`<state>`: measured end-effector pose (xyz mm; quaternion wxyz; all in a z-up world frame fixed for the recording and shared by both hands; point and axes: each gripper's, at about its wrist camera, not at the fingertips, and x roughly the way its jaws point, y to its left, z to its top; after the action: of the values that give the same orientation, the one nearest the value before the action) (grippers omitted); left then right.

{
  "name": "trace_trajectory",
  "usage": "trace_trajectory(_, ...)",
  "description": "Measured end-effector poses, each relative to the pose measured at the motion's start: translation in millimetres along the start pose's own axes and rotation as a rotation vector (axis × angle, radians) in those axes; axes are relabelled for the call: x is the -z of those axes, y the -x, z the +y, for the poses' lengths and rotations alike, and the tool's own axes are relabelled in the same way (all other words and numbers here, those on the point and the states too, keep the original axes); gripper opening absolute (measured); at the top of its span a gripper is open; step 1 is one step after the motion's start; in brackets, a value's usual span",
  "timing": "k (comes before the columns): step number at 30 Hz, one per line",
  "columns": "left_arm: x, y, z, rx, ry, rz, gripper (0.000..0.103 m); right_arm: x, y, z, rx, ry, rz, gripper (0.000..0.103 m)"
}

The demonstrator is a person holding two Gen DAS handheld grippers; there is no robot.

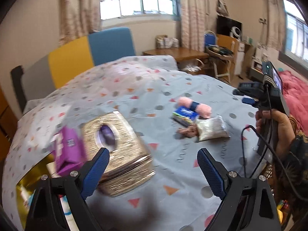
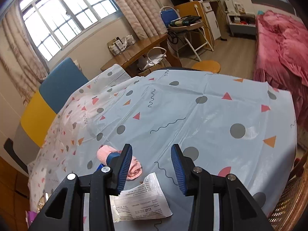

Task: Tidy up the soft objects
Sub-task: 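Grasp the brown satin scrunchie with the left gripper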

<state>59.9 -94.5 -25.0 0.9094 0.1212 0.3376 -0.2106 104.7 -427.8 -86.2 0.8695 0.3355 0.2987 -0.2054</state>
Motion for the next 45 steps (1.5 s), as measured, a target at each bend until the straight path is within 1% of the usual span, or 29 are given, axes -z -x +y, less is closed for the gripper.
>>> trace_trajectory(2, -4, -14, -12, 0.015, -0.022, 0.023, 0.090, 0, 0, -4, -0.014, -0.029, 0.004, 0.042)
trace_trajectory(5, -8, -41, -28, 0.064, -0.042, 0.078, 0.084, -1, -1, -9, -0.034, -0.062, 0.014, 0.043)
trace_trajectory(7, -8, -61, -34, 0.106, -0.019, 0.133, 0.077, -1, -3, -9, -0.044, -0.072, 0.028, 0.044)
trace_trajectory(9, -10, -81, -40, 0.121, 0.003, 0.178, 0.070, 0, -5, -9, -0.050, -0.073, 0.039, 0.045)
trace_trajectory(10, -11, -87, -43, 0.129, 0.009, 0.190, 0.068, 0, -6, -8, -0.053, -0.071, 0.042, 0.045)
trace_trajectory(12, -14, -110, -47, 0.140, 0.037, 0.236, 0.058, 0, -6, -8, -0.063, -0.069, 0.047, 0.045)
trace_trajectory(15, -18, -136, -50, 0.139, 0.063, 0.272, 0.057, 1, -8, -7, -0.074, -0.066, 0.064, 0.045)
trace_trajectory(18, -23, -156, -53, 0.138, 0.079, 0.277, 0.057, 2, -11, -5, -0.081, -0.060, 0.079, 0.045)
trace_trajectory(20, -28, -172, -56, 0.132, 0.075, 0.283, 0.057, 2, -12, -5, -0.089, -0.056, 0.089, 0.045)
trace_trajectory(23, -31, -199, -61, 0.117, 0.059, 0.314, 0.059, 4, -14, -4, -0.103, -0.057, 0.102, 0.045)
trace_trajectory(25, -32, -217, -64, 0.130, 0.067, 0.340, 0.059, 4, -15, -4, -0.109, -0.057, 0.108, 0.045)
trace_trajectory(28, -32, -234, -66, 0.157, 0.072, 0.352, 0.058, 5, -16, -3, -0.115, -0.058, 0.117, 0.045)
trace_trajectory(29, -30, -238, -66, 0.178, 0.075, 0.369, 0.040, 5, -17, -2, -0.115, -0.057, 0.121, 0.045)
trace_trajectory(30, -27, -239, -66, 0.201, 0.081, 0.380, 0.025, 5, -18, -2, -0.115, -0.054, 0.126, 0.045)
trace_trajectory(32, -23, -232, -68, 0.233, 0.071, 0.368, 0.013, 6, -18, -1, -0.119, -0.052, 0.130, 0.045)
trace_trajectory(35, -11, -219, -69, 0.248, 0.065, 0.365, 0.011, 7, -19, 1, -0.114, -0.046, 0.132, 0.045)
trace_trajectory(39, 11, -195, -66, 0.260, 0.094, 0.371, 0.011, 8, -20, 3, -0.103, -0.030, 0.139, 0.045)
trace_trajectory(40, 15, -190, -66, 0.260, 0.096, 0.373, 0.011, 9, -22, 6, -0.101, -0.016, 0.152, 0.045)
trace_trajectory(41, 21, -183, -66, 0.260, 0.092, 0.375, 0.011, 10, -26, 8, -0.104, -0.002, 0.175, 0.045)
trace_trajectory(43, 31, -172, -63, 0.257, 0.088, 0.376, 0.011, 13, -40, 16, -0.115, 0.040, 0.254, 0.045)
trace_trajectory(45, 38, -163, -61, 0.251, 0.082, 0.371, 0.011, 15, -54, 29, -0.121, 0.129, 0.342, 0.045)
